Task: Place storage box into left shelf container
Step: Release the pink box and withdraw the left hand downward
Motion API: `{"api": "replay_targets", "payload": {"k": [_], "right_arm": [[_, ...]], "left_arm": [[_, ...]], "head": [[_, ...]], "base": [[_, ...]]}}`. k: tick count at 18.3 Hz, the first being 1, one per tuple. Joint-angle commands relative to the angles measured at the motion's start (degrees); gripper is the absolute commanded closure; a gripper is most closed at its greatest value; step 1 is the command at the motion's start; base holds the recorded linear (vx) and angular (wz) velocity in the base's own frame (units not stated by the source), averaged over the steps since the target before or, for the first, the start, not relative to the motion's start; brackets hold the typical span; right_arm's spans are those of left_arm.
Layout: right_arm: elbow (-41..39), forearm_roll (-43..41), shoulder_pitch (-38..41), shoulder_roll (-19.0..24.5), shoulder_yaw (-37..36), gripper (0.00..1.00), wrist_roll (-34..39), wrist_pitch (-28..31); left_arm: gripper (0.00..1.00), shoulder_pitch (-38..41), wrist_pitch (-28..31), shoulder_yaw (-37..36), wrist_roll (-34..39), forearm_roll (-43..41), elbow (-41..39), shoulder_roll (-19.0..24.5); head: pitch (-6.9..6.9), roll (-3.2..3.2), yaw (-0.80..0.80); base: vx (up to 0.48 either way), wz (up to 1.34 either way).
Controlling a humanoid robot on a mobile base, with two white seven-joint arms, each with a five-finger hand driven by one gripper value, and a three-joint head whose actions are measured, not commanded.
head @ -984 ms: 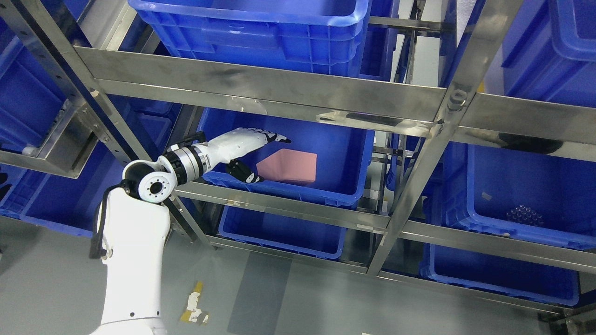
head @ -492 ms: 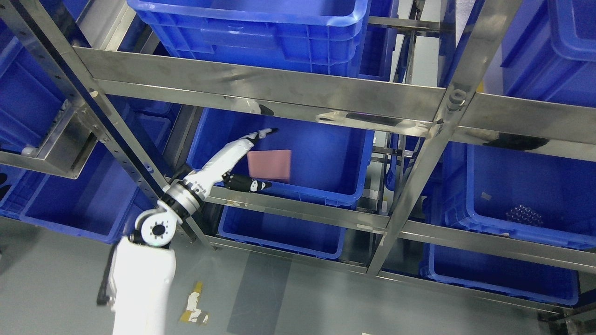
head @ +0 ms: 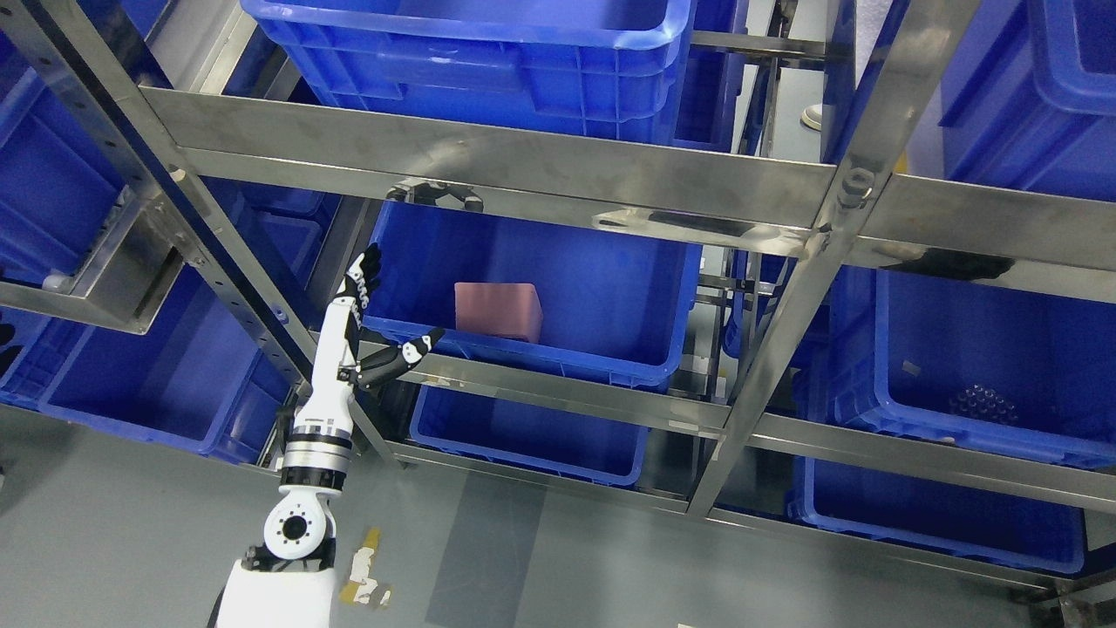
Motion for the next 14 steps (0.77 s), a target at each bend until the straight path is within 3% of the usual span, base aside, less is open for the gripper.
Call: {"api": "replay_targets", "payload": {"k": [1,14], "right_arm": [[-1.0,-0.2,1.5,-1.0,0.0,0.00,10.0,0.0],[-1.0,-0.2,1.5,-1.0,0.0,0.00,10.0,0.0]], "left_arm": [[0.00,4.9,2.4,-5.0,0.6,7.6,-13.5,1.0],[0.00,4.7,6.6,-5.9,0.7,8.1,-18.2,1.0]], "head": [[0.00,0.00,0.00],[0.00,0.00,0.00]], "base": [[0.000,0.00],[0.000,0.00]]}}
